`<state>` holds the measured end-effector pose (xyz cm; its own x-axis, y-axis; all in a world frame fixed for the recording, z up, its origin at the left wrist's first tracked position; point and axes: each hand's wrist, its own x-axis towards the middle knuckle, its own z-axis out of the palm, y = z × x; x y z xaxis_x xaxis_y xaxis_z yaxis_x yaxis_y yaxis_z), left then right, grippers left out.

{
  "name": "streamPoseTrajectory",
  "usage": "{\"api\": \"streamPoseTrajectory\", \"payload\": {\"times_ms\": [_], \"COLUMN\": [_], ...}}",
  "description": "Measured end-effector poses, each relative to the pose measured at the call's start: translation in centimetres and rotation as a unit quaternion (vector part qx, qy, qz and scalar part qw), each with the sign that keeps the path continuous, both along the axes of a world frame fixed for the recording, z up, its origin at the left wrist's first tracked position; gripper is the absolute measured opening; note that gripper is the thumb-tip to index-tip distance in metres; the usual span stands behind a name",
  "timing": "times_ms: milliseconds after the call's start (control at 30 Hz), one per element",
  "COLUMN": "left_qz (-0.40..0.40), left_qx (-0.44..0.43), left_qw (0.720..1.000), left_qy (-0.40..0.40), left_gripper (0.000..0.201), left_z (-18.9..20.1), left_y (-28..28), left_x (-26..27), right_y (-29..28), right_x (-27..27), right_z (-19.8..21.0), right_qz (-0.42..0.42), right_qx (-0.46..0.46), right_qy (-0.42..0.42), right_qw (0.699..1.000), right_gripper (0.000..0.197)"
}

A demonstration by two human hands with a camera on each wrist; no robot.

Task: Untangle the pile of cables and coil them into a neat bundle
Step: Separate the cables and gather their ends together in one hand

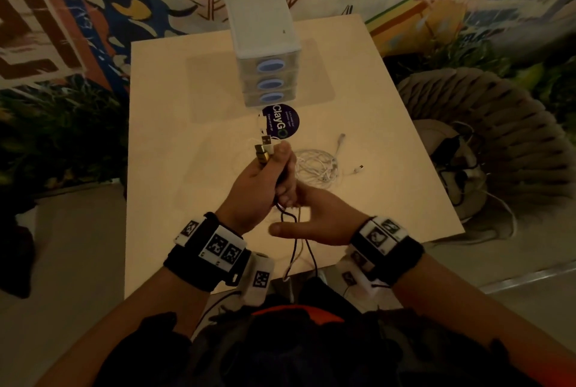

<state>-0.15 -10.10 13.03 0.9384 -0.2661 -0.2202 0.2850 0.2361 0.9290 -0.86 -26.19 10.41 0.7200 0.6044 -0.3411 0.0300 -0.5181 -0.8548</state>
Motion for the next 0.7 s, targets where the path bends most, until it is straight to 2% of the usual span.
{"api": "streamPoseTrajectory", "payload": {"times_ms": [67, 167, 300, 367, 467, 533, 600, 700], "left_qz": [0.015, 0.041, 0.051, 0.057, 0.058, 0.044, 0.04, 0.035], "left_qx": [0.017, 0.019, -0.025, -0.042, -0.083, -0.063, -0.002, 0.086], "left_qw": [1.0, 0.999, 0.998, 0.996, 0.988, 0.984, 0.982, 0.984], "left_qy": [-0.012, -0.009, 0.037, 0.061, 0.117, 0.162, 0.183, 0.152], "left_gripper": [0.041, 0.04, 0.023, 0.034, 0.04, 0.034, 0.028, 0.038], "left_z": [0.0, -0.5, -2.1, -3.0, -3.5, -3.6, -3.8, -4.2], "left_y": [0.3, 1.7, 2.9, 3.1, 3.4, 3.6, 3.6, 3.3], "left_x": [0.0, 0.1, -0.3, -0.7, -0.5, -0.3, -0.3, -0.6], "right_y": [2.0, 2.8, 2.2, 2.1, 1.9, 1.8, 1.6, 0.8], "right_x": [0.1, -0.5, -2.1, -2.5, -2.3, -2.2, -2.0, -1.4], "right_z": [-0.7, -2.2, -4.4, -5.4, -5.5, -5.3, -5.3, -5.9], "right_qz": [0.006, -0.011, -0.042, -0.077, -0.103, -0.101, -0.096, -0.047], "right_qx": [0.006, 0.021, 0.057, 0.068, 0.083, 0.094, 0.083, 0.011], "right_qy": [0.052, 0.059, 0.079, 0.103, 0.076, 0.059, 0.06, 0.002], "right_qw": [0.999, 0.998, 0.994, 0.989, 0.988, 0.989, 0.99, 0.999], "right_gripper": [0.011, 0.031, 0.032, 0.042, 0.043, 0.038, 0.026, 0.033]}}
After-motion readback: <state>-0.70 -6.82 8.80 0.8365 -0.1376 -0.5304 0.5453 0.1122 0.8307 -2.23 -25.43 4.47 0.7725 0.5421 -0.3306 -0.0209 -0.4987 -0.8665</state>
